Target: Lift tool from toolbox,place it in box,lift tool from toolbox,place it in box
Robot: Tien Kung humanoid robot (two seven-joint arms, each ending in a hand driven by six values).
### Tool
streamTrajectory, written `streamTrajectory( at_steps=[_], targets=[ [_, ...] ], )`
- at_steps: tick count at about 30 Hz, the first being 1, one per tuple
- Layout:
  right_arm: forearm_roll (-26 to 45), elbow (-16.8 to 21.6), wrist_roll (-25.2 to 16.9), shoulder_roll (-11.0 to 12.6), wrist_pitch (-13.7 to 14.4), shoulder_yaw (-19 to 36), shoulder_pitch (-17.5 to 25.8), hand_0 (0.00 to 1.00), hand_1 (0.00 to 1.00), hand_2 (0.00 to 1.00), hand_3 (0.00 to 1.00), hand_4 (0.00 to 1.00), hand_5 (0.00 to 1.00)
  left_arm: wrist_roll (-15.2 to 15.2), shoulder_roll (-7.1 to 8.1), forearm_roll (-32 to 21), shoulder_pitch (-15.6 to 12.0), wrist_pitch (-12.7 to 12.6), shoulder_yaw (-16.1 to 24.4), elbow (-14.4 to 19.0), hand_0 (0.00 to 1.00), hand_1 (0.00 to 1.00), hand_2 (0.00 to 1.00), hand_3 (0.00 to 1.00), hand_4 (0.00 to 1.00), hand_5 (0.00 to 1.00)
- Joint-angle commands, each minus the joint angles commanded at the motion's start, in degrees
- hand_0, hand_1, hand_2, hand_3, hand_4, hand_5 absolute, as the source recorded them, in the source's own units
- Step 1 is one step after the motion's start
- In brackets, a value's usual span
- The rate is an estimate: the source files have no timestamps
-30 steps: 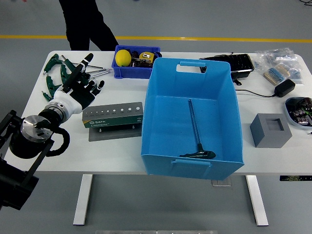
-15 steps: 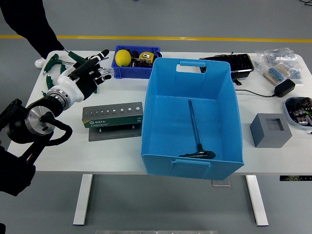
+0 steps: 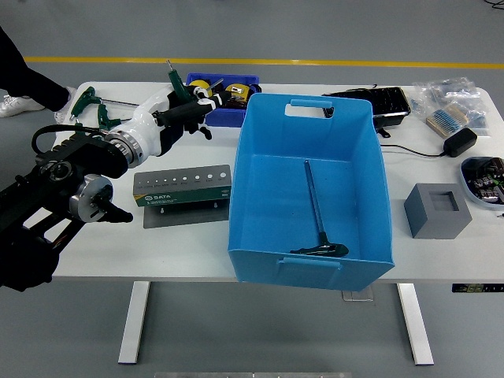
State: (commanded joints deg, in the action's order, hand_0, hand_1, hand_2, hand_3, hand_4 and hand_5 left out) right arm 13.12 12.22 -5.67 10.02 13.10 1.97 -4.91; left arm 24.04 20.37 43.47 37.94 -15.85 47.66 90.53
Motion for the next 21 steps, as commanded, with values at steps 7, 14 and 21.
streamTrajectory(
  at_steps=[7,14,21],
  targets=[
    [-1.3,0.1,0.3,0.2,0.1,0.5,-0.2,0.674,0.649,0.717,0.59,0.846,0.764,-2.5,-4.49,7.7,6.6,5.3,-13.5,-5.9,0.173,0.045,0.151,0.184,0.712,0.292],
    [-2.6,0.2,0.6,0.5,0.2,1.3,-0.6,0.674,0.649,0.717,0.591,0.848,0.76,-8.0,-9.35,20.1,10.7,8.9,-23.2,-15.4,0.173,0.045,0.152,0.183,0.695,0.281],
    [-4.3,0.3,0.9,0.7,0.4,2.2,-0.9,0.674,0.649,0.717,0.591,0.848,0.759,-15.4,-13.11,36.5,13.8,9.4,-30.0,-25.9,0.173,0.048,0.15,0.183,0.704,0.336]
  ],
)
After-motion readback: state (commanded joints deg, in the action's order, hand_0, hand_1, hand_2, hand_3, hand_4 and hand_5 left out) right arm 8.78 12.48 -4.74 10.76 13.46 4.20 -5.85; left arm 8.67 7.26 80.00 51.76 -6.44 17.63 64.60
